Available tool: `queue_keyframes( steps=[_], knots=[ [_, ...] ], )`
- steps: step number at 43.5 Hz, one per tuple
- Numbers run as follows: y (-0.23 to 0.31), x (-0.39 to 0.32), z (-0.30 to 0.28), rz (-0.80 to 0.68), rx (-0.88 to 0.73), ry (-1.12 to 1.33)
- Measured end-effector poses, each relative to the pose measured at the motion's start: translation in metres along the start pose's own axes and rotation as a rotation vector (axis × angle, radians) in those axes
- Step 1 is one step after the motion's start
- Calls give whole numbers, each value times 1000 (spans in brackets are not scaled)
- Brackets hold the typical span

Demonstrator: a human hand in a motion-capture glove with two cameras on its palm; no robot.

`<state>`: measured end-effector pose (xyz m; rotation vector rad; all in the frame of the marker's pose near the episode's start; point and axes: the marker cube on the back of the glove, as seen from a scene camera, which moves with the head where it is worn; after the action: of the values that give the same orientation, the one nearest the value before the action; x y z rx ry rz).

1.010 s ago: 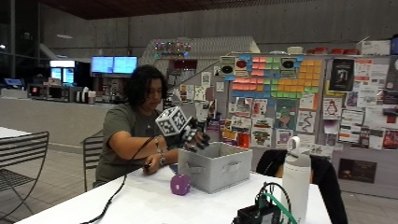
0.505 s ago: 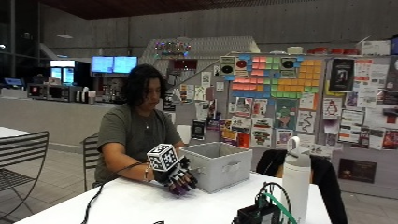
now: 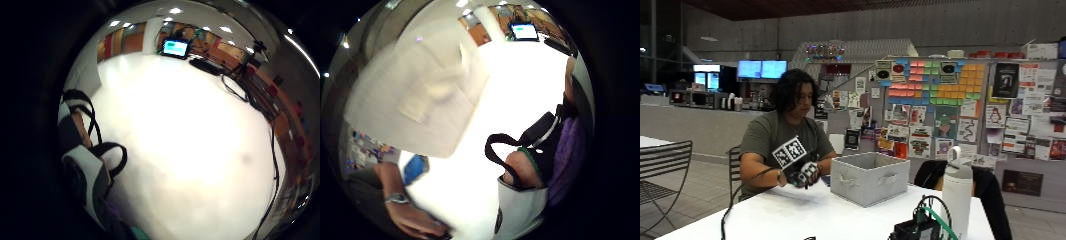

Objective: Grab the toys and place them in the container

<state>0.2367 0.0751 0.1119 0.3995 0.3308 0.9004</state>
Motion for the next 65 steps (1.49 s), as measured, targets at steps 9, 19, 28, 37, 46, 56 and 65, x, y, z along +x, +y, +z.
queue_keyframes(
  steps=[9, 19, 28, 37, 46, 56, 65],
  knots=[
    [-60, -82, -142, -62, 172, -365],
    [-152, -191, -226, -234, 189, -562],
    [-218, -237, -203, -238, 203, -498],
    [-250, -233, -159, -122, 136, -503],
    [-236, -219, -139, -73, 26, -524],
    [-197, -169, -153, -70, -34, -410],
    [-133, -106, -154, 15, -45, -204]
  ],
)
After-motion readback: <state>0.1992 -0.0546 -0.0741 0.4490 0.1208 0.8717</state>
